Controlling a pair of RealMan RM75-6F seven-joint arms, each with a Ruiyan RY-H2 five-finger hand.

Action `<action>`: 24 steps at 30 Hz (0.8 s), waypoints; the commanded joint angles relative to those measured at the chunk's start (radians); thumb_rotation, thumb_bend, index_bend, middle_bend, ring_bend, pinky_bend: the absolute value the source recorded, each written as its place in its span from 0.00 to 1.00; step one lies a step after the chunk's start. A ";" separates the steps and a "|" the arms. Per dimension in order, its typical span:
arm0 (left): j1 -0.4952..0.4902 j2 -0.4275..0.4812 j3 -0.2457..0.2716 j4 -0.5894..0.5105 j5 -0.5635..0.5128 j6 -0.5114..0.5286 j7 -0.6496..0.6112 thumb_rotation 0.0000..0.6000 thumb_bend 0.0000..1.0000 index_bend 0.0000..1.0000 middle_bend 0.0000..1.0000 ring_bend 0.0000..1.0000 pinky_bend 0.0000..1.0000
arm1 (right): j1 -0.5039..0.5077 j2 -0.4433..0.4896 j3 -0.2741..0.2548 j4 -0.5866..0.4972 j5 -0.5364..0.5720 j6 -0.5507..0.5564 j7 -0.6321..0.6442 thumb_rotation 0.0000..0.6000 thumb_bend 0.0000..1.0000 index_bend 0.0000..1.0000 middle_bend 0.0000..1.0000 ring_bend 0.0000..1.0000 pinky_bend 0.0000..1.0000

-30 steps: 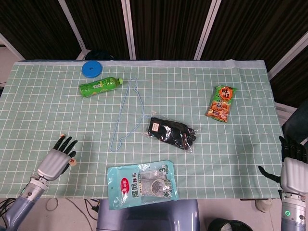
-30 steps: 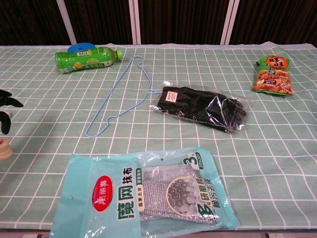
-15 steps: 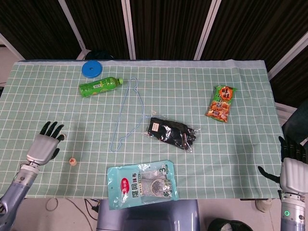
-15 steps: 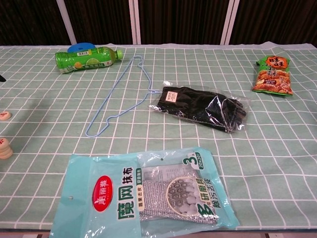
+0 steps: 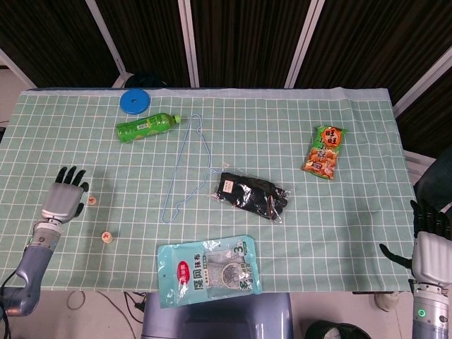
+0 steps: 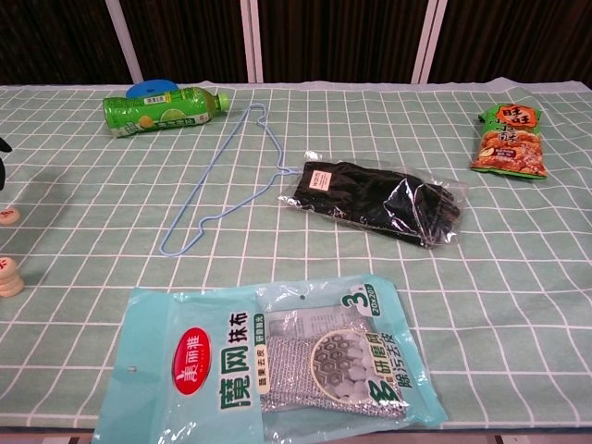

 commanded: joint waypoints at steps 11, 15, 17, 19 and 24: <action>-0.029 -0.056 0.002 0.071 -0.018 -0.054 -0.026 1.00 0.33 0.40 0.11 0.00 0.08 | 0.001 -0.002 0.000 -0.003 0.005 -0.002 -0.008 1.00 0.20 0.07 0.05 0.03 0.00; -0.031 -0.064 0.006 0.073 -0.011 -0.049 -0.027 1.00 0.33 0.41 0.11 0.00 0.08 | 0.001 -0.001 0.002 -0.004 0.007 -0.002 -0.006 1.00 0.20 0.07 0.05 0.03 0.00; -0.031 -0.067 0.008 0.073 -0.008 -0.045 -0.026 1.00 0.33 0.42 0.11 0.00 0.08 | 0.001 -0.001 0.001 -0.003 0.008 -0.003 -0.004 1.00 0.20 0.07 0.05 0.03 0.00; -0.032 -0.068 0.010 0.071 -0.006 -0.042 -0.024 1.00 0.33 0.42 0.11 0.00 0.08 | 0.001 -0.001 0.001 -0.003 0.007 -0.003 -0.004 1.00 0.20 0.07 0.05 0.03 0.00; -0.033 -0.068 0.016 0.060 0.001 -0.034 -0.020 1.00 0.33 0.44 0.11 0.00 0.08 | 0.001 0.000 0.002 -0.003 0.008 -0.004 -0.003 1.00 0.20 0.07 0.05 0.03 0.00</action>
